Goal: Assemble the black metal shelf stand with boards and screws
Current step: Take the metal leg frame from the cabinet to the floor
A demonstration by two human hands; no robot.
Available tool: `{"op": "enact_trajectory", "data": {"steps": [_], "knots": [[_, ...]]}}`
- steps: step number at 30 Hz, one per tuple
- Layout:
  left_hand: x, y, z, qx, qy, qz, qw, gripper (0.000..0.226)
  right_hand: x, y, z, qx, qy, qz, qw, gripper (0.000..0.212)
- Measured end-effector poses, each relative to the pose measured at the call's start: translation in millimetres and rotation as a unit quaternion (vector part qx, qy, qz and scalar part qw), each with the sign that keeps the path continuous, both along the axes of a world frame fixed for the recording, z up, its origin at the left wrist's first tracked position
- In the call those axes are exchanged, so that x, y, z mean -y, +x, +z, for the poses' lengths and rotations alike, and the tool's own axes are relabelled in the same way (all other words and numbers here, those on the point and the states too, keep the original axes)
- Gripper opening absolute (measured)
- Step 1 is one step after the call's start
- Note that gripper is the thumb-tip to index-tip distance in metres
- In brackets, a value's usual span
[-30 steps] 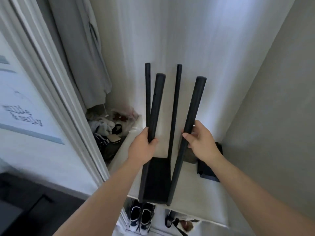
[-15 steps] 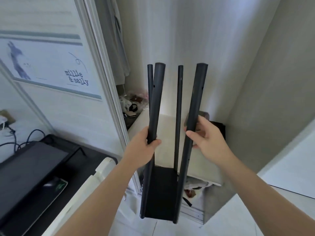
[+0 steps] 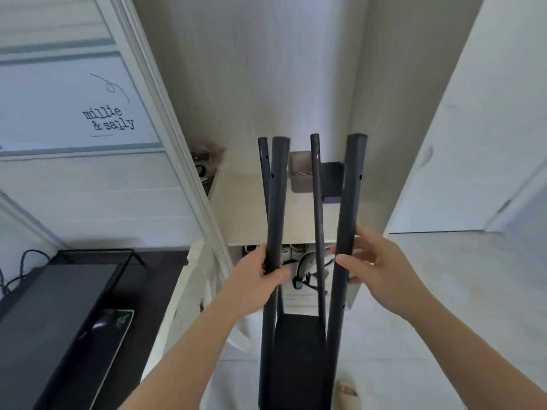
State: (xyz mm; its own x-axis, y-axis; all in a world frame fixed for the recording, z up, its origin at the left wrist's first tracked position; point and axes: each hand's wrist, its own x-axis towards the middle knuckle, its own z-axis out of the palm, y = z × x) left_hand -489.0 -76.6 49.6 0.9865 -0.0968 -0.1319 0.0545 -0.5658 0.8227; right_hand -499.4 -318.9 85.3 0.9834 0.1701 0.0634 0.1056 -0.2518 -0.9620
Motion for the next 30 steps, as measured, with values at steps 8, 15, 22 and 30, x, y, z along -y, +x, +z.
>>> {"op": "enact_trajectory", "data": {"steps": [8, 15, 22, 30], "knots": [[31, -73, -49, -0.069, 0.024, -0.157, 0.985, 0.014, 41, -134, -61, -0.117, 0.037, -0.108, 0.986, 0.031], [120, -103, -85, -0.116, 0.034, -0.324, 0.938, 0.011, 104, -238, -89, -0.166, 0.090, -0.217, 0.958, 0.037], [262, -125, -115, -0.113, 0.057, -0.398, 0.909, 0.018, 180, -312, -99, -0.165, 0.138, -0.326, 0.921, 0.036], [416, -161, -101, -0.087, 0.037, -0.423, 0.901, 0.039, 259, -351, -110, -0.138, 0.135, -0.401, 0.896, 0.036]]}}
